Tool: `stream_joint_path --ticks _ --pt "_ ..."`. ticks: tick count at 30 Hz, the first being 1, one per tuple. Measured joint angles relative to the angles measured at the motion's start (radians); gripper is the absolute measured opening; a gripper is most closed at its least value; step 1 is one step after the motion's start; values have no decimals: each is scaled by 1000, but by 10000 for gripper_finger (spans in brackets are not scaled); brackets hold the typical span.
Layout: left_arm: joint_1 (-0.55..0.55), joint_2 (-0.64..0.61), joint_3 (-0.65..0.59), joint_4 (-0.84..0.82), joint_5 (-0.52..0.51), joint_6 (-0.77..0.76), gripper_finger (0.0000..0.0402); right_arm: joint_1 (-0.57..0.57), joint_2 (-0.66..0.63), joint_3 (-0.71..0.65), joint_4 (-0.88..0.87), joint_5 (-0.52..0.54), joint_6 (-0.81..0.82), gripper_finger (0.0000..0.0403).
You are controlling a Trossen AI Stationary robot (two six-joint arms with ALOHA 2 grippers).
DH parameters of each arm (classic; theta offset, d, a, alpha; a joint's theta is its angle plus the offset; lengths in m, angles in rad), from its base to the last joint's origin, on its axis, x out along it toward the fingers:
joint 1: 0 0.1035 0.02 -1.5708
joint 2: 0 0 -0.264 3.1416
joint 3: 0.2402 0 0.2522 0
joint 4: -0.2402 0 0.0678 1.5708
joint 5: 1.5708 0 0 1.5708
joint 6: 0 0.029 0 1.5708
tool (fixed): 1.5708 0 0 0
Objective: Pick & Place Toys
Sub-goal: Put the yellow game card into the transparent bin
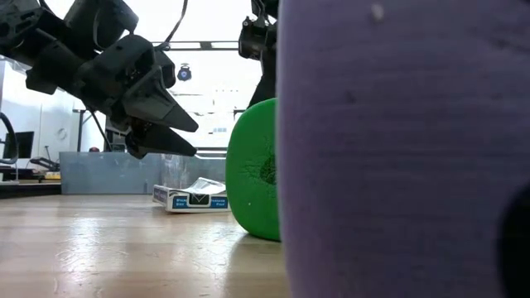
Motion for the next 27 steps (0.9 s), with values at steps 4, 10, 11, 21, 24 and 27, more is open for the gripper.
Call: stream_joint_path --ticks 4,10,11,21,24,27 --pt "0 0 0 -2 -1 0 300 0 0 0 6 2 65 307" --pt "0 0 0 -19 -2 0 300 1 0 -7 8 62 42 307" --pt "0 0 0 -23 -2 0 300 1 1 -12 -7 78 23 307" --pt "0 0 0 -29 -2 -1 300 19 79 -28 5 135 -136 386" --pt "0 0 0 -33 -2 -1 300 17 84 -28 4 135 -145 394" --pt "0 0 0 -40 -2 -1 300 11 84 -28 -4 139 -147 386"
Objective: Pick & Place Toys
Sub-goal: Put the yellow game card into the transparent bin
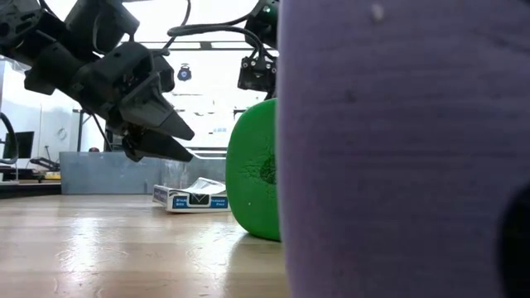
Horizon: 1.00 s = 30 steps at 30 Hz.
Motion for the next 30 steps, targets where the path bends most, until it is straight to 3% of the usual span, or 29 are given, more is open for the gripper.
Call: stream_joint_path --ticks 22,30 --pt "1 0 0 -6 2 0 300 -30 0 0 -12 24 65 371" --pt "1 0 0 -10 2 0 300 -30 0 21 -218 -27 63 371"
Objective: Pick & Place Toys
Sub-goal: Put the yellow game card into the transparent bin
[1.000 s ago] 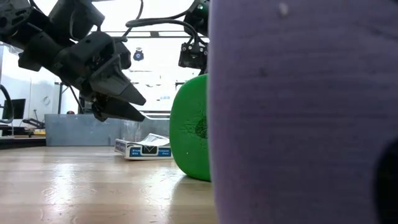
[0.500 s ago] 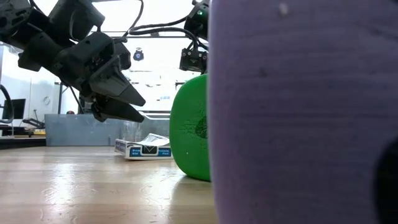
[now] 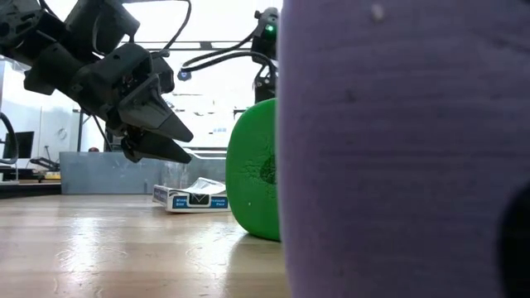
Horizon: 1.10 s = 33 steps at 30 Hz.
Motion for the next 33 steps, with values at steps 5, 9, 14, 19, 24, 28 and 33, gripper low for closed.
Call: stream_joint_path --ticks 5,9,14,19,24,28,33 --pt "0 0 0 0 0 0 300 1 0 -5 -3 10 -7 371" --pt "0 0 0 0 0 0 300 1 0 -5 -7 24 -7 371" --pt "-1 0 0 0 0 0 300 1 0 -5 -43 1 17 371" --pt "-1 0 0 0 -1 0 300 0 0 4 -118 -29 -66 371" --pt "-1 0 0 0 -2 0 300 -5 0 -4 -149 -14 -141 371" --pt "-1 0 0 0 -2 0 300 -14 0 -12 -143 45 -184 371" --pt "-1 0 0 0 -2 0 300 -22 4 -12 -111 56 -213 371"
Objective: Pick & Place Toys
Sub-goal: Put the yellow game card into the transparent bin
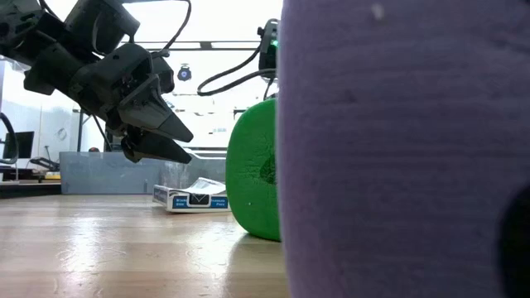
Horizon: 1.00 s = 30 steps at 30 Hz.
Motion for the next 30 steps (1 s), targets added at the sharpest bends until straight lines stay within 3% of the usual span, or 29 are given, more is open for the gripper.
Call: stream_joint_path --ticks 17,20,24,30 --pt "1 0 0 -3 0 0 300 -17 123 46 -4 6 -56 370" --pt "1 0 0 -2 0 0 300 -16 122 46 -4 17 -43 350" --pt "1 0 0 -3 0 0 300 -11 121 46 -8 27 -29 291" --pt "1 0 0 -2 1 0 300 -9 109 47 -24 32 1 291"
